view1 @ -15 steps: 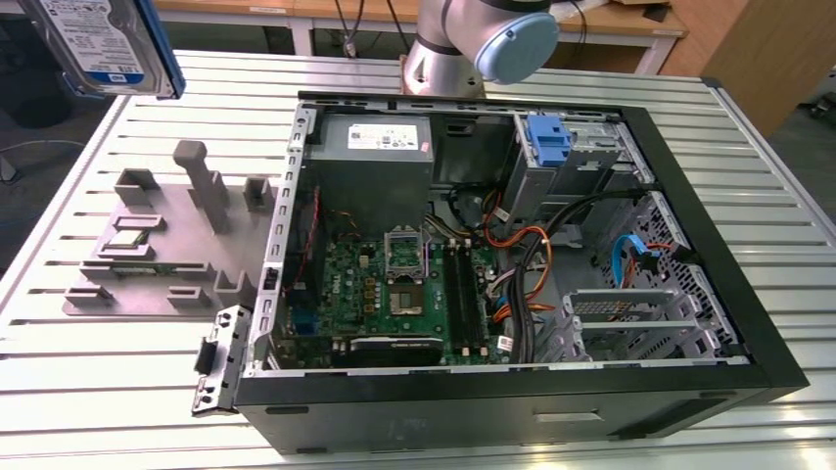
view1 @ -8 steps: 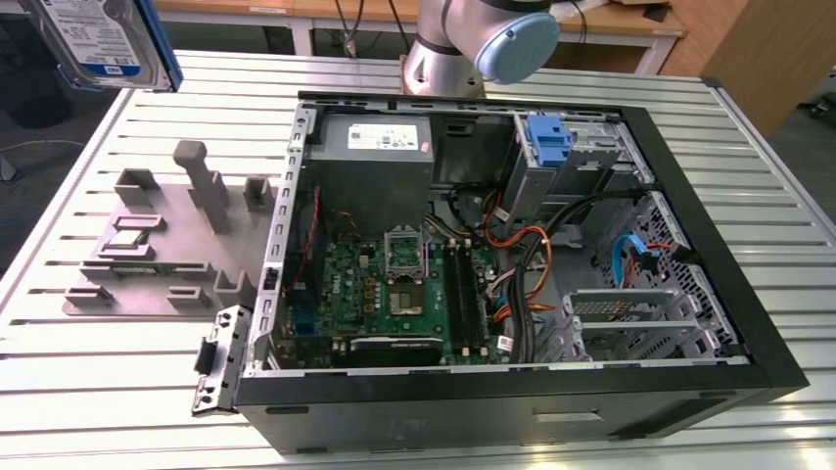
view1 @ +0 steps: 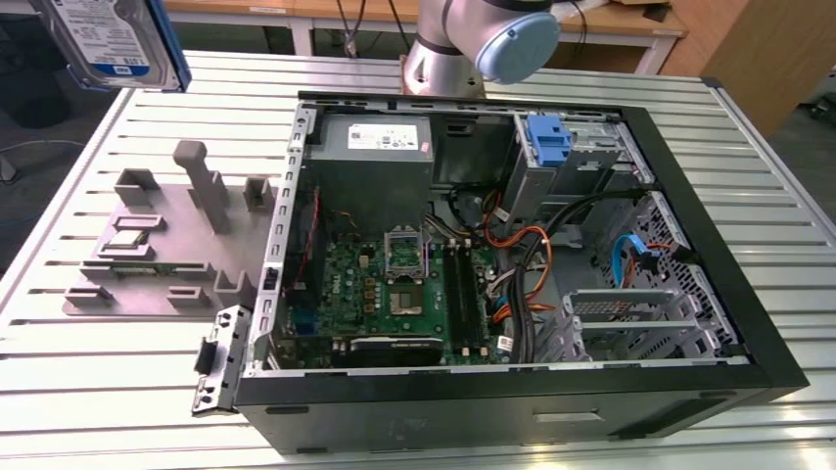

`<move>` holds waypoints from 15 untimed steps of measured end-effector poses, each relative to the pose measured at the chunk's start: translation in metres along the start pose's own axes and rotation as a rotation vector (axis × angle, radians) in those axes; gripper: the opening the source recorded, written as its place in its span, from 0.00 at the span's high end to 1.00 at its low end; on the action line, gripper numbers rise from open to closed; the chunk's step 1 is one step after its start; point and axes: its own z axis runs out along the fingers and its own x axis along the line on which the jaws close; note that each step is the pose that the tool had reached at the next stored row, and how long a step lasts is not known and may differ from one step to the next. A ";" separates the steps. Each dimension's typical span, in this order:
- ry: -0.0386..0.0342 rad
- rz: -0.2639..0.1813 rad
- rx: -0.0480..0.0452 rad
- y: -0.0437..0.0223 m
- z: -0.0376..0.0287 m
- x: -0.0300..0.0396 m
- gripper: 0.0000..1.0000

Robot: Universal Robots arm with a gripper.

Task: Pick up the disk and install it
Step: 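Pick up the disk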

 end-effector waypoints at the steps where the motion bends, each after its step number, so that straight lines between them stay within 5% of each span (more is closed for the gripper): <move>1: -0.0001 0.000 0.0000 -0.0023 0.0001 -0.0001 0.65; 7: -0.0001 0.000 0.0000 -0.0139 0.0002 -0.0007 0.65; 15: -0.0001 0.001 0.0000 -0.0172 0.0000 0.0051 0.65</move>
